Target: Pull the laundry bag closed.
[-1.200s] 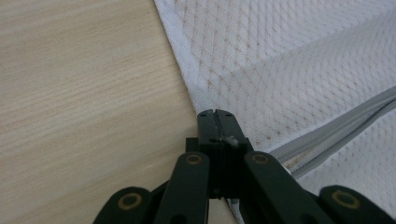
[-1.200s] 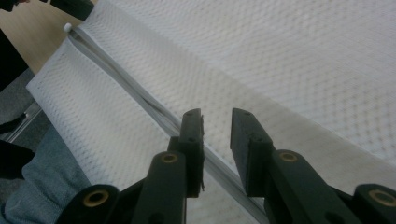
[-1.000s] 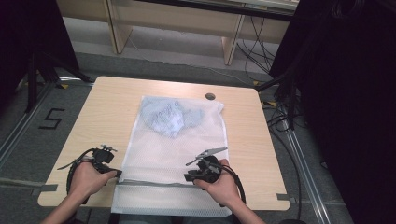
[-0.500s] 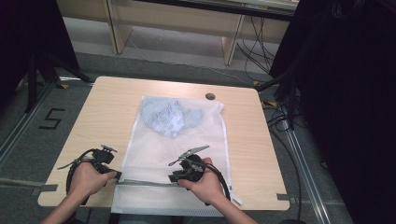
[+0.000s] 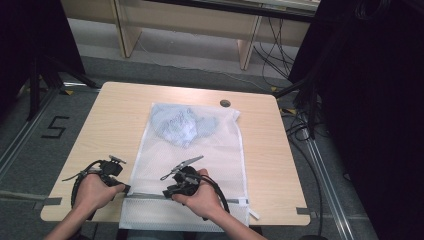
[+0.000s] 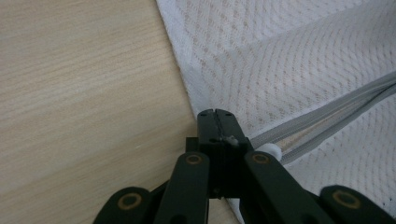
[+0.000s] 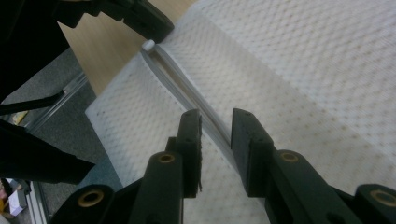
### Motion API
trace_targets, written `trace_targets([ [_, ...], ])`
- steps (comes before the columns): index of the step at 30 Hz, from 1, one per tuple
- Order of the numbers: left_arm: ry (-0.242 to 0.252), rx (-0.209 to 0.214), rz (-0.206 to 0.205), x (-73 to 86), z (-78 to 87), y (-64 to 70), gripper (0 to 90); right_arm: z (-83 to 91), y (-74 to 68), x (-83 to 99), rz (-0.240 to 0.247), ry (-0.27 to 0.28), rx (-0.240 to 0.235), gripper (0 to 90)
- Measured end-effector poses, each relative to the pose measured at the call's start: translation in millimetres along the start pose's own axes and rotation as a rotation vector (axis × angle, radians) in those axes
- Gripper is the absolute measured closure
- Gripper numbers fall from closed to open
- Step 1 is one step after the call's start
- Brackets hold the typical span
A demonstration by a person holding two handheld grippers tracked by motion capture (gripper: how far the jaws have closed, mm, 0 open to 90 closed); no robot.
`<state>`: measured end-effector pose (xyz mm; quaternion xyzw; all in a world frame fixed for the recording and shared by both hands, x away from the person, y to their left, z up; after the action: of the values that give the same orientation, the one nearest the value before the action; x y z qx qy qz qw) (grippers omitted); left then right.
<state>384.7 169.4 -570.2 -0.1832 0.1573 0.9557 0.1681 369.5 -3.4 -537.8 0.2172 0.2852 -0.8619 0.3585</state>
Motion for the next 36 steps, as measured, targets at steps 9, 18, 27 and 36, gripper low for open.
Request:
trace_targets([
  [9,-0.015,-0.003,-0.013,1.2,1.9,-3.0,89.6,-23.3,-17.3,-11.5,-0.002,-0.001,-0.054,73.7],
  [18,-0.019,0.0,-0.012,1.7,2.0,-2.9,89.6,-40.8,-27.8,-21.7,-0.007,-0.018,-0.075,73.4],
  [27,-0.025,0.003,-0.005,1.9,2.1,-3.2,89.6,-56.2,-34.4,-30.8,0.01,-0.018,-0.09,72.9],
  [36,-0.006,0.011,0.024,0.7,0.7,-2.4,89.6,-71.8,-40.5,-36.3,0.016,-0.03,-0.095,72.9],
])
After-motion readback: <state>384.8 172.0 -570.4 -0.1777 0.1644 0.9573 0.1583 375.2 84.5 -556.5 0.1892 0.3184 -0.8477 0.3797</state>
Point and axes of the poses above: each handheld gripper's, and its own axes: z roughly backward along the jaws, x roughly out of its underside, y roughly to its right, the point moved 9 cm from there along -z, roughly forward along the jaws, and after that the axes turned 3 degrees about y, right-handed, at the moved point
